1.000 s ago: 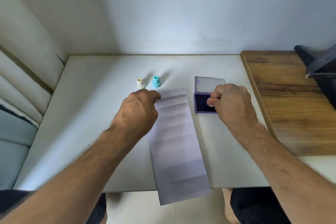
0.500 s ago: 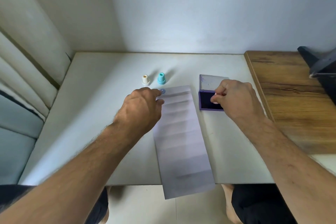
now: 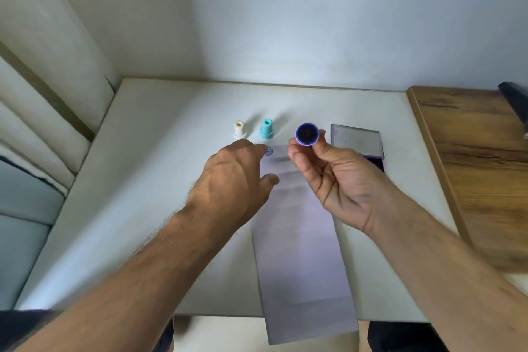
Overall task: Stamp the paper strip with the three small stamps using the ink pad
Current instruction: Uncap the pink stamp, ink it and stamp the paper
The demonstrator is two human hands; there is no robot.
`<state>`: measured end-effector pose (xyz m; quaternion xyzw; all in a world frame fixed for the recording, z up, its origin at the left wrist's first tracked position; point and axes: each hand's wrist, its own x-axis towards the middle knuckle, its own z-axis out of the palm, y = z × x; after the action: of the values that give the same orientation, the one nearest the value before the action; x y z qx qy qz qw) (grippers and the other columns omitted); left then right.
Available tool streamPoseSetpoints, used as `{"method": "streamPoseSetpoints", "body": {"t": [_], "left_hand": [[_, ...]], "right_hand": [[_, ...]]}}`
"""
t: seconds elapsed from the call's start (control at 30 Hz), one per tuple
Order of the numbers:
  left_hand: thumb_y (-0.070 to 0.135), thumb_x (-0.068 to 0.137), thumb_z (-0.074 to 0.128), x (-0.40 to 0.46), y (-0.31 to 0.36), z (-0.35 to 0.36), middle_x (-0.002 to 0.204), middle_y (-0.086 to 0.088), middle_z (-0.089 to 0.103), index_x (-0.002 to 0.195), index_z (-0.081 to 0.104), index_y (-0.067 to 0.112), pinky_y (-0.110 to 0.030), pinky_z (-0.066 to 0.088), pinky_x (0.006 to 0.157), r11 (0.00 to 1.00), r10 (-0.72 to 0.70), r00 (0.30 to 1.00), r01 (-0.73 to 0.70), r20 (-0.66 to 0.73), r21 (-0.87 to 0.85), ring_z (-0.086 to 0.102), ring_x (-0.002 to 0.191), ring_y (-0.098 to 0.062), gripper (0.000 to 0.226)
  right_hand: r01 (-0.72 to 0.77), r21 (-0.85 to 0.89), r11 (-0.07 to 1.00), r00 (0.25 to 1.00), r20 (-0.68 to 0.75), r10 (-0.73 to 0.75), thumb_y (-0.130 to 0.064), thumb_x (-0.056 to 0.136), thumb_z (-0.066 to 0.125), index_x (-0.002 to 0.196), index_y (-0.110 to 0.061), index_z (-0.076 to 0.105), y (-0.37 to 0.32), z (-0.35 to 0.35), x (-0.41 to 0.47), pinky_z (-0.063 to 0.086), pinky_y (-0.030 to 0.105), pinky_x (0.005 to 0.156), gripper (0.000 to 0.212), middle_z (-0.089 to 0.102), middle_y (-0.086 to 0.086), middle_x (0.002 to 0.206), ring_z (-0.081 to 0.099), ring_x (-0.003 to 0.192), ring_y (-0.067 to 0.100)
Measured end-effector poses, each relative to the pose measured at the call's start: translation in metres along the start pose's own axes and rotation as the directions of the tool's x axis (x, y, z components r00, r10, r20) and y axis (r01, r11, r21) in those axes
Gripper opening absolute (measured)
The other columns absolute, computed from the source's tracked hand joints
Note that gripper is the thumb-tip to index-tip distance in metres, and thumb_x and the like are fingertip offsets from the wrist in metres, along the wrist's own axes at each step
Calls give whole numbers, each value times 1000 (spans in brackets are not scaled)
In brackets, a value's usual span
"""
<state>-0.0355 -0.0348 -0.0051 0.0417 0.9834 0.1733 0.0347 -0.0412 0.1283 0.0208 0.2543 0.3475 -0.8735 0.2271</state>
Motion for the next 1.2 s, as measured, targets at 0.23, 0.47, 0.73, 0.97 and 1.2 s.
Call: {"method": "streamPoseSetpoints", "body": {"t": [0.23, 0.47, 0.73, 0.97, 1.2], "left_hand": [[47, 88, 62, -2, -2, 5, 134, 5, 54, 142, 44, 29, -27, 39, 97, 1000, -15, 997, 16, 74, -19, 51, 121, -18, 60], [46, 89, 59, -7, 1, 9, 138, 2, 52, 135, 52, 23, -29, 37, 101, 998, 48, 994, -51, 101, 27, 45, 125, -20, 52], [41, 90, 58, -10, 6, 15, 131, 1, 56, 126, 57, 17, -31, 36, 101, 990, 125, 984, -131, 130, 42, 48, 120, -24, 44], [41, 90, 58, -13, 3, 22, 135, -2, 49, 123, 57, 19, -30, 36, 98, 979, 157, 970, -177, 184, 98, 47, 117, -24, 39], [44, 89, 58, -10, 1, 22, 122, 0, 56, 116, 59, 19, -33, 40, 94, 972, 183, 967, -205, 179, 111, 50, 111, -23, 37]], "right_hand": [[74, 40, 996, 997, -9, -74, -12, 92, 60, 101, 3, 66, 10, -3, 6, 59, 22, 59, 18, 76, 15, 87, 76, 76, 19], [397, -417, 818, 870, -112, -480, -8, 87, 70, 97, -2, 72, 7, -12, 21, 61, 30, 72, 12, 75, 7, 78, 71, 76, 21], [494, -845, 206, 610, 168, -774, -20, 80, 78, 101, -18, 76, 21, -13, 33, 52, 18, 87, 21, 76, -8, 85, 71, 84, 0], [430, -901, 64, 597, 230, -769, -22, 80, 77, 101, -19, 76, 27, -18, 60, 51, 12, 81, 21, 74, -7, 88, 69, 84, 6], [400, -916, -3, 599, 264, -756, -23, 80, 78, 102, -19, 76, 35, -24, 67, 53, 13, 81, 23, 75, -5, 91, 70, 84, 4]]}}
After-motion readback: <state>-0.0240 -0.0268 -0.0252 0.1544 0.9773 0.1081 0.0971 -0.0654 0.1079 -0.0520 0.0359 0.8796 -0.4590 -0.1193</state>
